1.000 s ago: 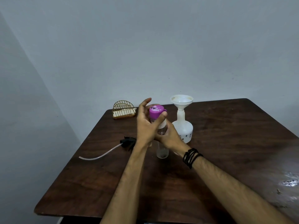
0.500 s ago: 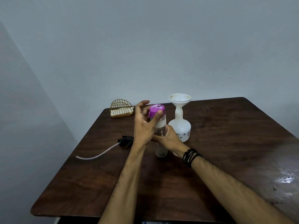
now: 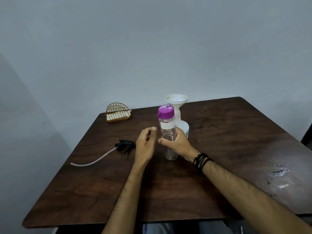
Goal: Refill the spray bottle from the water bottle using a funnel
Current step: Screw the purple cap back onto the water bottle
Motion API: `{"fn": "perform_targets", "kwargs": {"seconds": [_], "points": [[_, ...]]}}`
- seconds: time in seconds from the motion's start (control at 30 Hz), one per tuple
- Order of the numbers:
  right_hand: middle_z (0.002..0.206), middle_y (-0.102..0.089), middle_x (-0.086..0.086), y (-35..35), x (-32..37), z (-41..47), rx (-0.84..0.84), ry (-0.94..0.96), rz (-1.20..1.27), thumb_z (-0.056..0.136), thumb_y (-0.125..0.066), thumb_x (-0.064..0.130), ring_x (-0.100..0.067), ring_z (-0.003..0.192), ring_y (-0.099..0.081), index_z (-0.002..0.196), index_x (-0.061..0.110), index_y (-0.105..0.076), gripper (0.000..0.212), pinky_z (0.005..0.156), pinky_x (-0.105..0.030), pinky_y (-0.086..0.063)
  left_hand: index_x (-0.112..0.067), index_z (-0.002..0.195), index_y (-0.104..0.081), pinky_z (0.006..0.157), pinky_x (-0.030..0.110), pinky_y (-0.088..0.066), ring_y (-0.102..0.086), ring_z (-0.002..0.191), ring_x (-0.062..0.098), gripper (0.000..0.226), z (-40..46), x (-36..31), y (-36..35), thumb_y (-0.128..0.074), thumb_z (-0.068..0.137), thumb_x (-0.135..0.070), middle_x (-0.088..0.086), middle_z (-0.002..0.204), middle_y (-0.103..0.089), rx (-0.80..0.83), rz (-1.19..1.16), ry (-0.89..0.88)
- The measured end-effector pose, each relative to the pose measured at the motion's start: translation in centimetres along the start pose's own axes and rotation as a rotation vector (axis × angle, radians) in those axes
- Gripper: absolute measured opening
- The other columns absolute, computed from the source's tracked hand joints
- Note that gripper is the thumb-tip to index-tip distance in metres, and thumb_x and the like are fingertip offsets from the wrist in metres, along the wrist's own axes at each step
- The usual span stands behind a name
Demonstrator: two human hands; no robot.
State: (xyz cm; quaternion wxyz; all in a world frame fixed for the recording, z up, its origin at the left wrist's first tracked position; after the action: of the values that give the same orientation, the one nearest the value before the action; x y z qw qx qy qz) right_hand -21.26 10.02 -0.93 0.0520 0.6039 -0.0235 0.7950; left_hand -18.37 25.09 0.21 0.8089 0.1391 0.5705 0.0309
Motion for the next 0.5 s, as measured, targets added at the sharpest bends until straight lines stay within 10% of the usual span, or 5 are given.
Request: {"fn": "perform_targets", "kwargs": {"seconds": [0.13, 0.5], "points": [[0.087, -0.074, -0.002, 1.8, -1.9, -1.3, -0.015, -0.034, -0.067, 0.077, -0.083, 0.008, -0.013, 0.082, -0.07, 0.097, 0.011, -0.066, 0.026, 0.079, -0.03, -0.056, -0.018, 0.135, -0.055, 0.109, 0.042, -0.043, -0.046, 0.133, 0.022, 0.048, 0.2, 1.5, 3.7, -0.061, 0.095, -0.043, 0.006, 0.141, -0.052, -0.361, 0.532, 0.09], [0.083, -0.075, 0.004, 4.6, -1.9, -2.2, -0.017, -0.055, -0.116, 0.076, -0.083, 0.001, -0.01, 0.08, -0.071, 0.095, 0.013, -0.066, 0.028, 0.079, -0.027, -0.055, -0.016, 0.152, -0.036, 0.124, 0.045, -0.005, -0.009, 0.154, 0.028, 0.08, -0.6, 4.7, 5.0, -0.065, 0.087, -0.054, 0.013, 0.164, -0.021, -0.076, 0.94, 0.209]]}}
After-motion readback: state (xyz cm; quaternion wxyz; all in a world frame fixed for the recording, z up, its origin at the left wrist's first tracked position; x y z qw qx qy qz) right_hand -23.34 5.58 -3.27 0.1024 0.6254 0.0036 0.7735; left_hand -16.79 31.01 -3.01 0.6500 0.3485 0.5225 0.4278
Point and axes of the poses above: each hand's wrist, its own z-axis towards the middle knuckle, its own y-axis out of the back of the hand, x = y × z, the point moved 2 cm from there along z, towards the middle knuckle
